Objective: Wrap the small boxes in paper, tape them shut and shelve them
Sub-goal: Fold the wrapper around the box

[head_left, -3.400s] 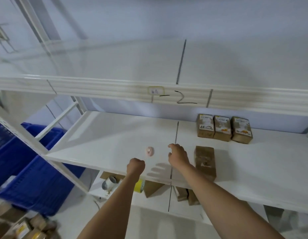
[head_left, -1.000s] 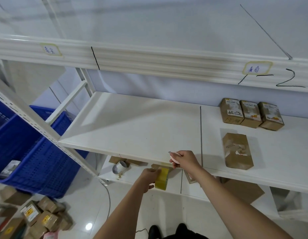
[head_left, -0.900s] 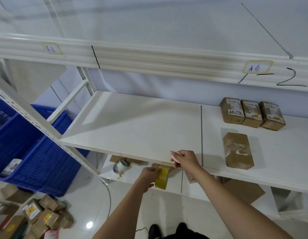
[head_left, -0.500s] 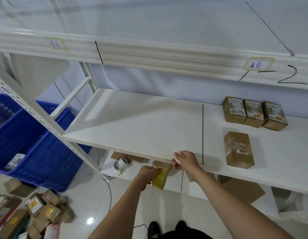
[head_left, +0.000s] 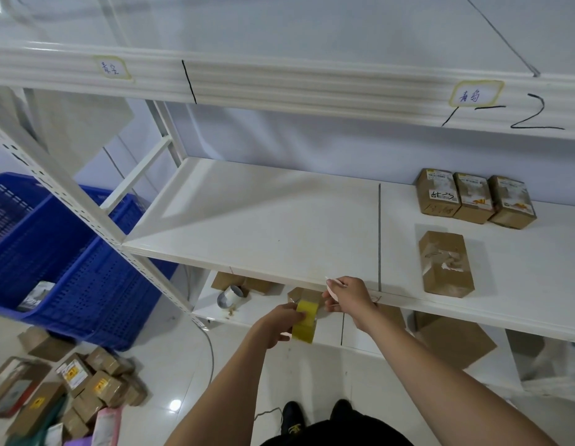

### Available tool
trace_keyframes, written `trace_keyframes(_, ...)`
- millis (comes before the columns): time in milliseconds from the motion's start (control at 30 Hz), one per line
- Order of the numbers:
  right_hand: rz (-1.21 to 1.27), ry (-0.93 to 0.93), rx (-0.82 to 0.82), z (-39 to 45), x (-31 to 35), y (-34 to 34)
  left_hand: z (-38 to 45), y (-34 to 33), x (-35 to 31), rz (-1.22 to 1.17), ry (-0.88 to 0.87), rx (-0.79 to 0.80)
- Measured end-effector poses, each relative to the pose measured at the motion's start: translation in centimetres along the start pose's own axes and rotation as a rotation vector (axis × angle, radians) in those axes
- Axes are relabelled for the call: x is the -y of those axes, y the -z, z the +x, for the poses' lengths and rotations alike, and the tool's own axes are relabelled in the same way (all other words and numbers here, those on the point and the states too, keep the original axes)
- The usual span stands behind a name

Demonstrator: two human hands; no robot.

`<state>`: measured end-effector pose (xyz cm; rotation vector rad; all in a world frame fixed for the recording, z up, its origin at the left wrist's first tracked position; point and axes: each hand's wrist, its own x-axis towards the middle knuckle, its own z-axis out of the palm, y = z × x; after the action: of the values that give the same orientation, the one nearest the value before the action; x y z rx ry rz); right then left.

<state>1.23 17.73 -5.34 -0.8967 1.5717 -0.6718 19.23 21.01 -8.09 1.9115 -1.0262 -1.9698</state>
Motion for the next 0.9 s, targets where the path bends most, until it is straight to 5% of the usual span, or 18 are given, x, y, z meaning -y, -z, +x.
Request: trace_keyframes(900,-0.143,-0.062,0.082,-0.8,-0.9,-0.7,-1.2,-2.1,0.0,-0.072,0.068,-0.173)
